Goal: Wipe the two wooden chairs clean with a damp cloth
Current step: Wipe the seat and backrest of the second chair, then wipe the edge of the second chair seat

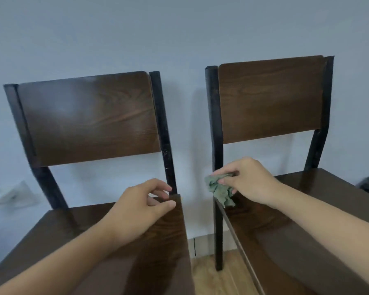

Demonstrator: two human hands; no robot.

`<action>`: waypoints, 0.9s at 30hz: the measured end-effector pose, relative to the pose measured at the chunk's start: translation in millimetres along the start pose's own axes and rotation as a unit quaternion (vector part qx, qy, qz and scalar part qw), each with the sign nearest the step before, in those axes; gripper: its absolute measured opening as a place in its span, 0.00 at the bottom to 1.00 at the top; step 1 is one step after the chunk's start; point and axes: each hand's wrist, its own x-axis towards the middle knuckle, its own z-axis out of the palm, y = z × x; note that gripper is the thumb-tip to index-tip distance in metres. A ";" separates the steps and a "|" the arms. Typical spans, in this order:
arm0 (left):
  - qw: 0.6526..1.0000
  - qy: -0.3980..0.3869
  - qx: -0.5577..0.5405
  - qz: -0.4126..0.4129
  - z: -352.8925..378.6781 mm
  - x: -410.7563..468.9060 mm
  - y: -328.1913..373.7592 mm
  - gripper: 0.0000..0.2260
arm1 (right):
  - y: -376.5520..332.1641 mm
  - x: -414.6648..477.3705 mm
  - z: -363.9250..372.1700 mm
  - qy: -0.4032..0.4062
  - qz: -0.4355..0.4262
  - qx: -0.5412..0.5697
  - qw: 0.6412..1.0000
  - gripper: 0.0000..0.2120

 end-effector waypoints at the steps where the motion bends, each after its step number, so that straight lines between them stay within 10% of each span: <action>1: 1.000 0.004 0.006 -0.006 -12.0 -12.2 -10.2 0.10 | -16.4 -1.0 15.7 -0.019 -0.012 0.014 1.000 0.11; 16: 0.966 0.208 0.021 -0.154 -198.0 -278.0 -194.6 0.11 | -266.6 -80.2 295.0 -0.300 -0.156 0.118 0.934 0.10; 27: 0.939 0.193 -0.024 -0.283 -142.8 -455.5 -279.3 0.10 | -307.2 -235.3 413.8 -0.390 -0.305 -0.042 0.868 0.15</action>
